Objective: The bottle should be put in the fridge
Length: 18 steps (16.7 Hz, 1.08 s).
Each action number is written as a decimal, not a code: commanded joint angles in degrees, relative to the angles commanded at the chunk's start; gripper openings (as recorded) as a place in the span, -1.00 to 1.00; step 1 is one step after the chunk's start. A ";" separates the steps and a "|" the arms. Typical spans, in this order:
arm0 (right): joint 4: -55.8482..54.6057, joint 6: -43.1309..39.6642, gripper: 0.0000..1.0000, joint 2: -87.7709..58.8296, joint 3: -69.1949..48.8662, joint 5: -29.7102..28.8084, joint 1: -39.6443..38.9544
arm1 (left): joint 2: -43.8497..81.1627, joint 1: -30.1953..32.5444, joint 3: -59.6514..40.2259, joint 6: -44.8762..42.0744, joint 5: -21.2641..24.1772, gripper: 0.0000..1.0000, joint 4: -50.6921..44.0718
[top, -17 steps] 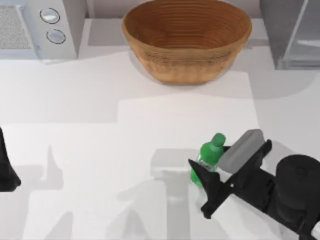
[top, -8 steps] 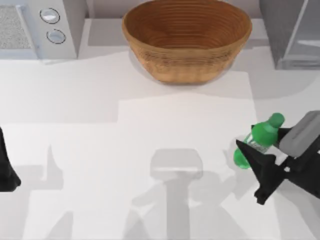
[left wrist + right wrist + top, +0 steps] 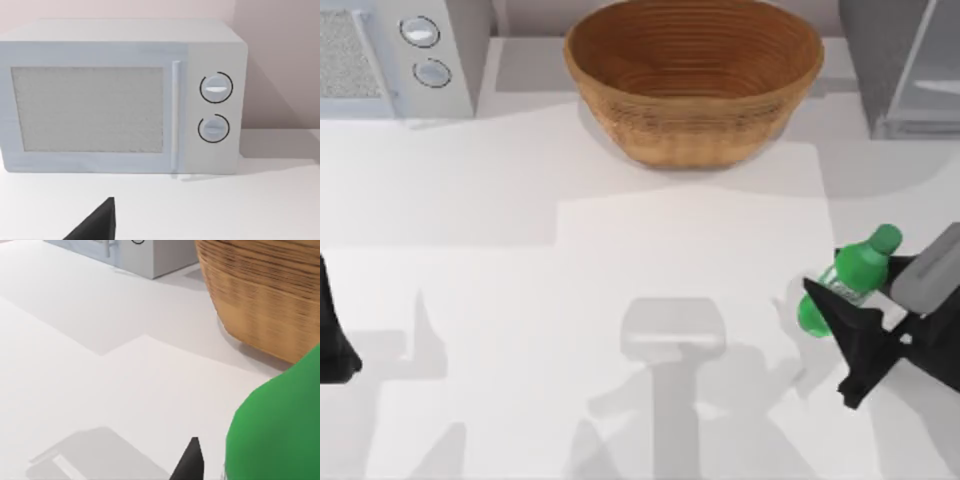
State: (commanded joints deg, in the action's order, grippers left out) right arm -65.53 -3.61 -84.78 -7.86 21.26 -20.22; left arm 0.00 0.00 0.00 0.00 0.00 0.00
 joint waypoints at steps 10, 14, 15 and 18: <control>30.79 1.25 -0.98 42.78 5.72 -8.44 10.79 | 0.00 0.00 0.00 0.00 0.00 1.00 0.00; 46.65 2.21 -0.98 63.11 7.23 -13.87 15.47 | 0.00 0.00 0.00 0.00 0.00 1.00 0.00; 50.26 2.44 -0.98 67.64 7.47 -15.20 16.50 | 0.00 0.00 0.00 0.00 0.00 1.00 0.00; 59.38 3.07 -0.98 78.47 7.81 -18.61 18.82 | 0.00 0.00 0.00 0.00 0.00 1.00 0.00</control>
State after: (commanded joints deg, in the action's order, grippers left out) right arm -6.15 -0.54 -6.31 -0.05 2.64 -1.40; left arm 0.00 0.00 0.00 0.00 0.00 0.00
